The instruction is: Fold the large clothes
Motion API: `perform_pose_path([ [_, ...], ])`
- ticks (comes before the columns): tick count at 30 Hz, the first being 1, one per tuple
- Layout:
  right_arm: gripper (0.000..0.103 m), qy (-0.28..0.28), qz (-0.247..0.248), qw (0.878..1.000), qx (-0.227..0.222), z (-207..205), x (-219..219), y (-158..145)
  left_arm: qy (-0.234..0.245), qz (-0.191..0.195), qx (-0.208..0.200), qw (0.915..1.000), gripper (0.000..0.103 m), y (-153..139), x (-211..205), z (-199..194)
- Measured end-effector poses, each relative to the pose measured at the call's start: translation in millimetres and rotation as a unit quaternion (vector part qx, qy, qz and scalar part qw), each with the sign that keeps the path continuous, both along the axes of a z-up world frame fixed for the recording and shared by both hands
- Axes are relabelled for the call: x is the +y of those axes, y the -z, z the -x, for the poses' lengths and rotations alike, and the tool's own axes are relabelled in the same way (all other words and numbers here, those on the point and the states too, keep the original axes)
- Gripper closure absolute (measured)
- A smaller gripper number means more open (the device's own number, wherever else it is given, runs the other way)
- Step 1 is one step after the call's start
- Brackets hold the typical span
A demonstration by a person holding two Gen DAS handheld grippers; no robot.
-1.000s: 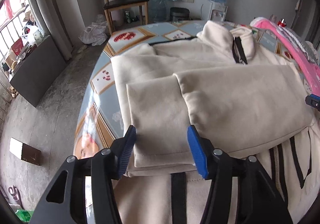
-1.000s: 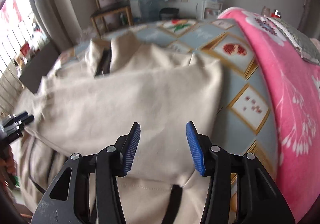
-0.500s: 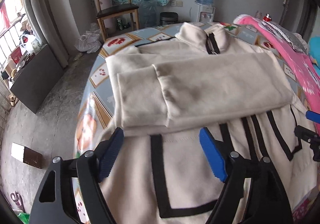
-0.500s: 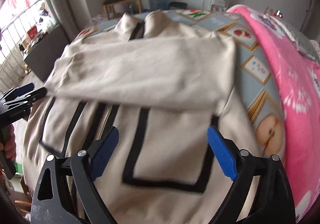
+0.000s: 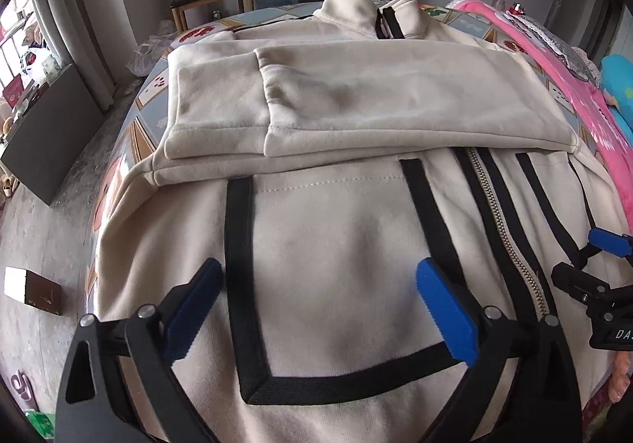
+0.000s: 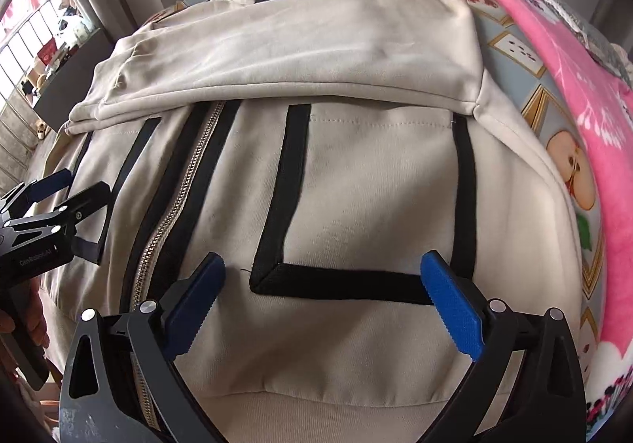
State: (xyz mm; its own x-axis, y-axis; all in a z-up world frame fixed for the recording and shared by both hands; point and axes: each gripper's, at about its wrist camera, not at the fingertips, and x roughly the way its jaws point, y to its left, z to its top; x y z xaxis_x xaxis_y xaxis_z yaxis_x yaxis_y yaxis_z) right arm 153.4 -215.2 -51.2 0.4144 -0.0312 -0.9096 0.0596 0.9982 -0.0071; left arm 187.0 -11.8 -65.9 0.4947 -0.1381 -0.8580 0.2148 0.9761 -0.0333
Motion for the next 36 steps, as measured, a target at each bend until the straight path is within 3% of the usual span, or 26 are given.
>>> perform_pose_path([
  [16, 0.006, -0.004, 0.012, 1.000, -0.022, 10, 1, 2, 0.007, -0.001, -0.049, 0.9988, 0.005, 2, 0, 11],
  [36, 0.006, 0.004, 0.012, 1.000, 0.001, -1, 0, 2, 0.009, -0.001, -0.045, 0.9989, 0.005, 3, 1, 12],
])
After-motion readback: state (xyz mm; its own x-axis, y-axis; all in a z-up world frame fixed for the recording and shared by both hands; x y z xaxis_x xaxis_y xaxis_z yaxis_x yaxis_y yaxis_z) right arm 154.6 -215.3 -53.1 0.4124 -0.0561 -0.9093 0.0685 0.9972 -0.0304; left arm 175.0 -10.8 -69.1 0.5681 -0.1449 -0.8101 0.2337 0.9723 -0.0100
